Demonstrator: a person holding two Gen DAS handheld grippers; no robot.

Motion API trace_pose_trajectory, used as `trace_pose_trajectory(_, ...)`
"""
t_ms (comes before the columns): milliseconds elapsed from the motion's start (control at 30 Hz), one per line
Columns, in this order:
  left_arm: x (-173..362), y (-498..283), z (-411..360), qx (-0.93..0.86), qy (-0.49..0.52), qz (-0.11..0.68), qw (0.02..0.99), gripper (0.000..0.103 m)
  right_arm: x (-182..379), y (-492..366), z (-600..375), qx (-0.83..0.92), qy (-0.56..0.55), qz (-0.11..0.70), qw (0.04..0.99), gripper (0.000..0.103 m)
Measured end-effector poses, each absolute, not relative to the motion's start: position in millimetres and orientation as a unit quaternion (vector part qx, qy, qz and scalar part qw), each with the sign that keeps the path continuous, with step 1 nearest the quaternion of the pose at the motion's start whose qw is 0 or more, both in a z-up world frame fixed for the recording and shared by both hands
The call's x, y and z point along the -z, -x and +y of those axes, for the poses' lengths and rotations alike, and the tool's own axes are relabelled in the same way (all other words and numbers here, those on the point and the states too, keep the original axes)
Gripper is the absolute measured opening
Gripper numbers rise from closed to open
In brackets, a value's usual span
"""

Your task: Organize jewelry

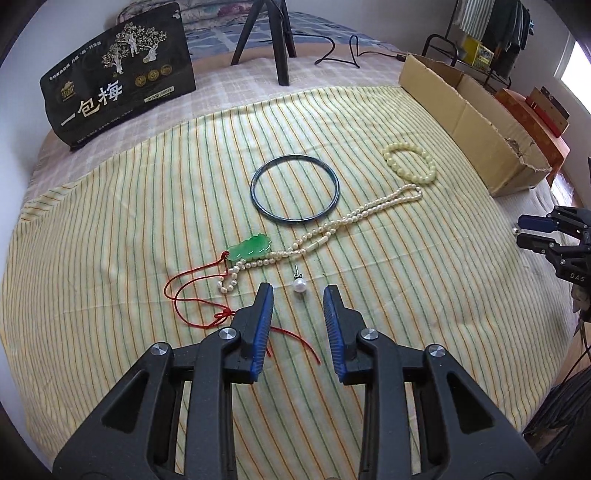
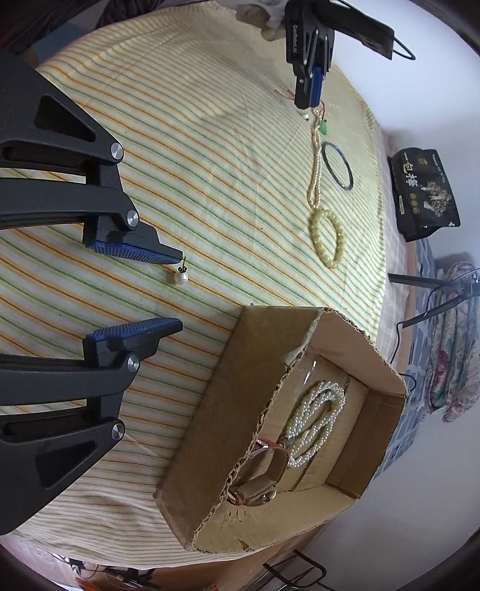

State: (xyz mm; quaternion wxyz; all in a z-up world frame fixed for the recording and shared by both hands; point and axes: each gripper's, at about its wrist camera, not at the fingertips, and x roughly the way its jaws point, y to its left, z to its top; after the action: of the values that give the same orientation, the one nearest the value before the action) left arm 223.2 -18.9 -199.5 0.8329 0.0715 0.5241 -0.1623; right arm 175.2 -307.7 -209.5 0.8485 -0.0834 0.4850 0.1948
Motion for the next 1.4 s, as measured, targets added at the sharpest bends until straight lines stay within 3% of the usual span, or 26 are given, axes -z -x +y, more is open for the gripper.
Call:
trace_pose_trajectory(200, 207, -230, -20, 0.16, -0.071, 0.528, 0.831, 0.028, 211, -177, -306, -0.195, 0.09, 0.482, 0.85, 0.028)
trace_pose_trajectory(467, 211, -233, -21, 0.162, -0.072, 0.529, 0.83, 0.017, 214, -180, -299, -0.197, 0.103, 0.476, 0.851, 0.023)
trace_pose_trajectory(667, 212, -234, -23, 0.165, -0.075, 0.528, 0.83, 0.007, 214, -181, -297, -0.207, 0.102, 0.477, 0.848, 0.008)
trace_pose_trajectory(1067, 201, -222, -22, 0.16, -0.09, 0.51, 0.84, 0.007, 200, -175, -306, -0.205, 0.092, 0.466, 0.856, 0.007)
trace_pose_trajectory(1400, 160, -211, -26, 0.17, -0.064, 0.48, 0.858, 0.007, 169, -171, -317, -0.194, 0.081, 0.436, 0.875, 0.007)
